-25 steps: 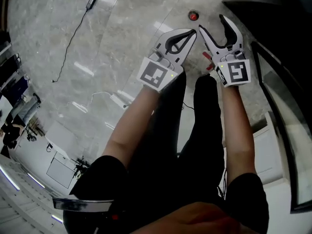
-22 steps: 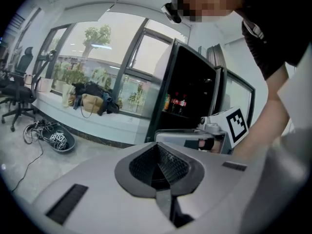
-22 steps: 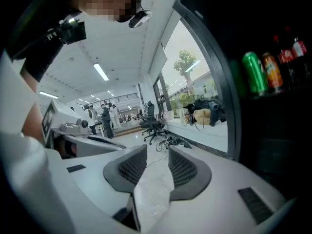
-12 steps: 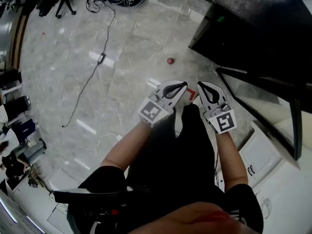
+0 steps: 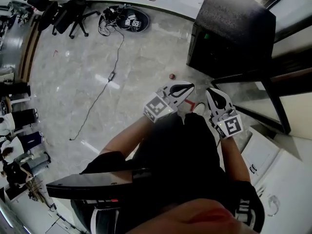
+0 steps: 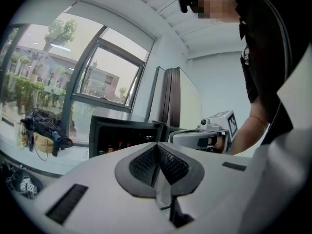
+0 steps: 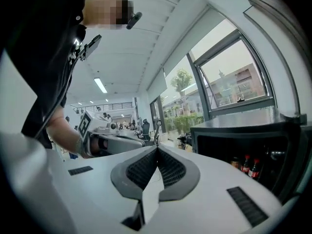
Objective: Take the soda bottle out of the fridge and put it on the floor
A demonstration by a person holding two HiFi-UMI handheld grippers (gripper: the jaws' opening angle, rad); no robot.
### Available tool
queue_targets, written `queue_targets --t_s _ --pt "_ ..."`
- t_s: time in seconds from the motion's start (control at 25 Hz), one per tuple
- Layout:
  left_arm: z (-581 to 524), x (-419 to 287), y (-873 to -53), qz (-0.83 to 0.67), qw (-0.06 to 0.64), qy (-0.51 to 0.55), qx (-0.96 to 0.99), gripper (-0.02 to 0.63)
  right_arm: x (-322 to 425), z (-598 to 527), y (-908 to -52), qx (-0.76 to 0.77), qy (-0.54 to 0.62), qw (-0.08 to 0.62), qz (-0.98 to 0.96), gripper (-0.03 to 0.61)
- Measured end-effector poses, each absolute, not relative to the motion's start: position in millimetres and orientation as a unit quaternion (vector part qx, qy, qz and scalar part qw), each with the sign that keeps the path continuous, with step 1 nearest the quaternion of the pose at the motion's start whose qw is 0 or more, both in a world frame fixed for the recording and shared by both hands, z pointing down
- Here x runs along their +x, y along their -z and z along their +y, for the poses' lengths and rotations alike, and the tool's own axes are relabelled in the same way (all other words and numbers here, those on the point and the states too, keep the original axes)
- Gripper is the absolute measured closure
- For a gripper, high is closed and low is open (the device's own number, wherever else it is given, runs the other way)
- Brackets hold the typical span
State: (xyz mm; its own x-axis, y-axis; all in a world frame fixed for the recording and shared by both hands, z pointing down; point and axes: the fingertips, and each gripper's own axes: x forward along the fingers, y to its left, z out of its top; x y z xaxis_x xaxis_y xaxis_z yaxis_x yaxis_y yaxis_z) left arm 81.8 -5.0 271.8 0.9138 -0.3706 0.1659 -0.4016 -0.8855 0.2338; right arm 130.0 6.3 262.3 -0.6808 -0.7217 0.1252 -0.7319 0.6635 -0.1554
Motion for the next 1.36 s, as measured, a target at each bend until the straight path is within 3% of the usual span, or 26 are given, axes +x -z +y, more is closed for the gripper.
queue_targets --t_s 0.48,1.36 --pt "-0.1 86.4 -182.8 -0.184 0.083 -0.023 0.979 0.609 121.3 16.6 -169.6 0.406 -0.041 -0.001 -0.913 0.566" --pt "-5.6 69.9 -185.6 -0.2 0.075 -0.028 0.976 0.609 101.7 6.4 -167.3 0.394 -0.026 -0.001 -0.919 0.566"
